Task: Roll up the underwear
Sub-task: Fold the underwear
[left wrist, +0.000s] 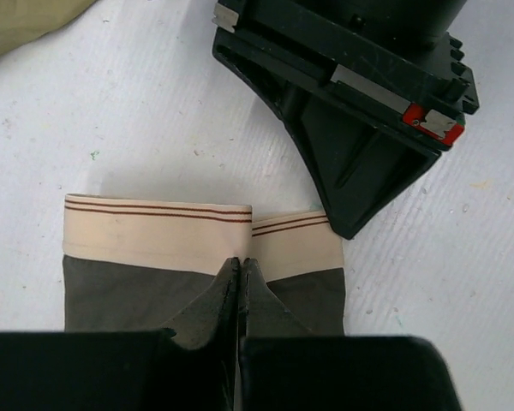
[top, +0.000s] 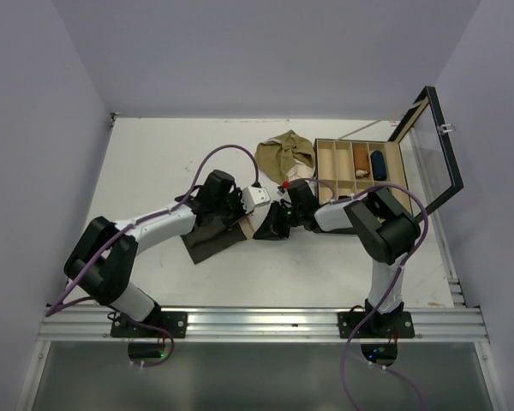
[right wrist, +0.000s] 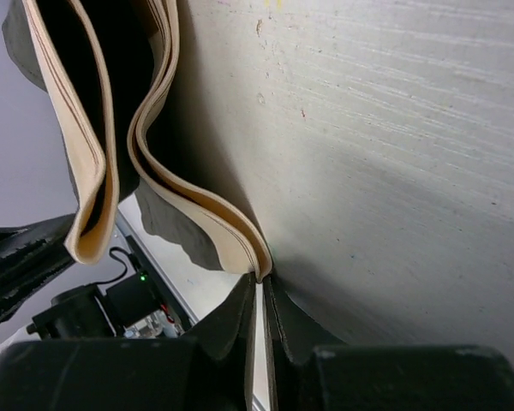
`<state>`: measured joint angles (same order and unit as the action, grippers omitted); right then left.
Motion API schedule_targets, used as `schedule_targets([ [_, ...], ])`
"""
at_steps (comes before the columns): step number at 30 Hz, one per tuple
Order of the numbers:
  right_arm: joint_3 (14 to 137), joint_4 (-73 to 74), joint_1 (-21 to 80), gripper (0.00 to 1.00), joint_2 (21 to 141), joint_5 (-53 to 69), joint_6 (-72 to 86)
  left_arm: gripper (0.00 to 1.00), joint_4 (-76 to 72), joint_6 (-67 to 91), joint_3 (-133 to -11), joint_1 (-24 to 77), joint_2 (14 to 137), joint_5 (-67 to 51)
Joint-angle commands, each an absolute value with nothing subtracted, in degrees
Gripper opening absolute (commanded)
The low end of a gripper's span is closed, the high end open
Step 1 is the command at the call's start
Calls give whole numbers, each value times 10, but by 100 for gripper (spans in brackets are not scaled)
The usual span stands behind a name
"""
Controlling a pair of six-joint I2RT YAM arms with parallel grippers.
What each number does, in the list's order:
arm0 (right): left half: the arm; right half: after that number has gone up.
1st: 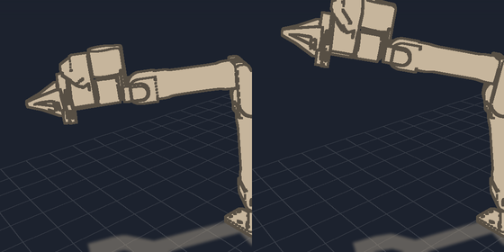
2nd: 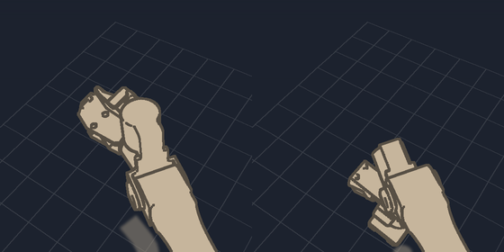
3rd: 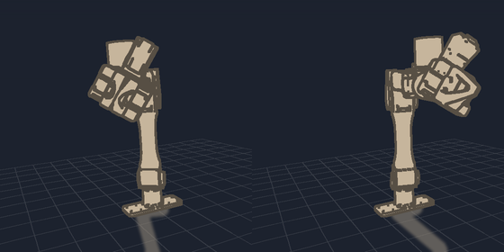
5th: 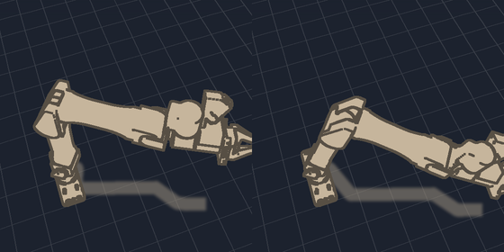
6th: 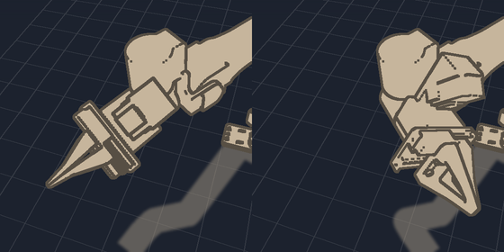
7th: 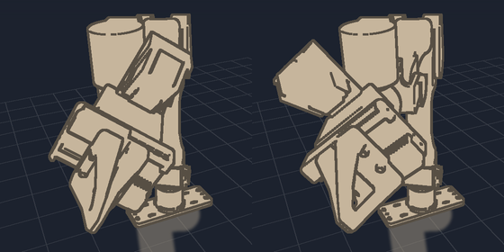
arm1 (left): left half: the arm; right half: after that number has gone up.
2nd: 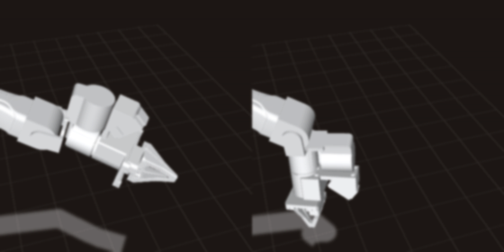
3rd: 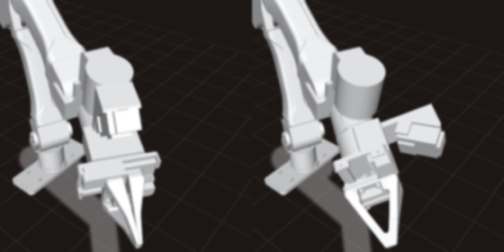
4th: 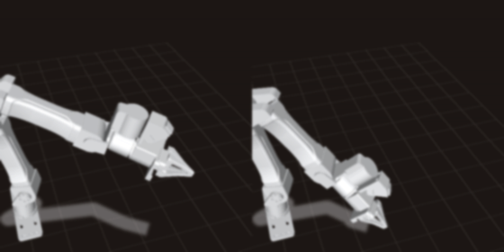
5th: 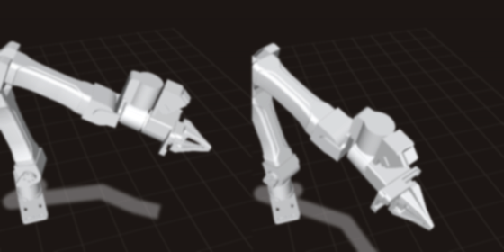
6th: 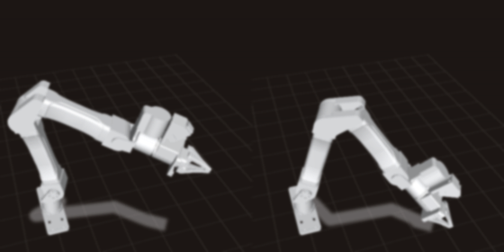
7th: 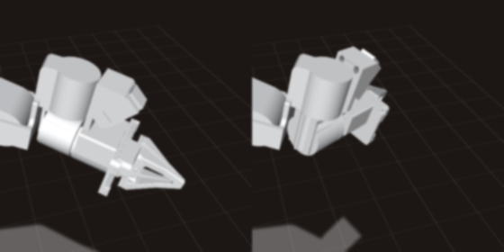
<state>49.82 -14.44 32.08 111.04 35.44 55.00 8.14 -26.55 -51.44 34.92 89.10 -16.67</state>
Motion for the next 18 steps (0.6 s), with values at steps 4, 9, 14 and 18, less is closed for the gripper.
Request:
schedule_targets([
  [4,489,-86,314,9,1107,281,520,0,124,-255,-532,354,871,-191],
  [9,487,-77,309,9,1053,316,482,0,120,-253,-527,352,867,-175],
  [14,506,-56,300,9,1025,356,435,0,96,-243,-518,343,842,-180],
  [18,560,-2,296,9,1047,352,390,0,105,-242,-535,327,843,-185],
])
